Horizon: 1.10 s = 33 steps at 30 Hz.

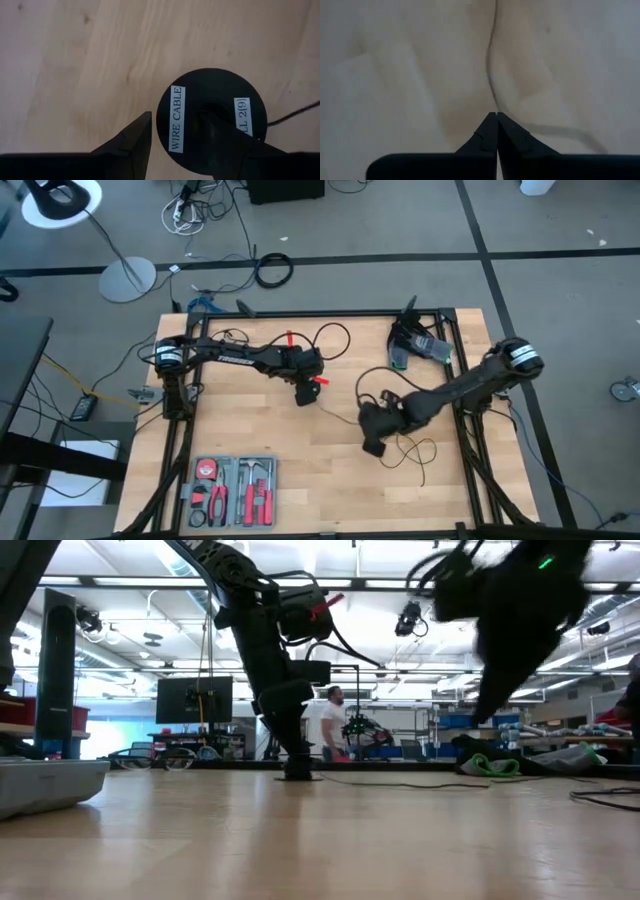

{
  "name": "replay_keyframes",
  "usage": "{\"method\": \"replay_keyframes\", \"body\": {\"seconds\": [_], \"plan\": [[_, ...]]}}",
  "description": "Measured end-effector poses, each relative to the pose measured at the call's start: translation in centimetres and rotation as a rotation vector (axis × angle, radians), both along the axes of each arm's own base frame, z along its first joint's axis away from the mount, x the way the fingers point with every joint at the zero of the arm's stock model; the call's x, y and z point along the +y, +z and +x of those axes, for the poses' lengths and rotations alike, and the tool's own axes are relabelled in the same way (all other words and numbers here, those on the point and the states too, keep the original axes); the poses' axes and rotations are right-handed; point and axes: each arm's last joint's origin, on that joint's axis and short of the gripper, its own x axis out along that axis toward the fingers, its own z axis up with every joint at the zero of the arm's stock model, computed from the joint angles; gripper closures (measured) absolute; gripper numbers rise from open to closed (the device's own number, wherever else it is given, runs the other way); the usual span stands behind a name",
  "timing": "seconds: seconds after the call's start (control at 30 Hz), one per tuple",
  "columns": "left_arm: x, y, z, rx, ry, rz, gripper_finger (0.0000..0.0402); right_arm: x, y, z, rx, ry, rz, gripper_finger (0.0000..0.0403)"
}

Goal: Coil cords
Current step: Uncoil the black wire from the black spool

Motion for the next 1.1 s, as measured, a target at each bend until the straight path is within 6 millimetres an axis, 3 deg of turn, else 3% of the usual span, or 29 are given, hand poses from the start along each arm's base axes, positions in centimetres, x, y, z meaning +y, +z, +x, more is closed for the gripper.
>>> {"method": "replay_keyframes", "body": {"seconds": [0.23, 0.37, 0.83, 1.1], "plan": [[0.0, 0.0, 0.0, -0.005, 0.012, -0.002, 0.0236, 3.1, 2.1, -3.8, -0.042, -0.112, -0.005, 0.0403], [0.0, 0.0, 0.0, -0.006, 0.012, -0.002, 0.0236, 4.1, 2.4, -4.7, -0.116, -0.159, -0.046, 0.0403], [0.1, 0.1, 0.1, -0.015, 0.028, 0.013, 0.0231, 3.0, 2.2, -3.4, -0.177, -0.216, -0.104, 0.0401], [0.2, 0.1, 0.0, -0.002, 0.050, 0.055, 0.0175, 2.6, 2.4, -2.7, -0.191, -0.162, -0.122, 0.0396]]}}
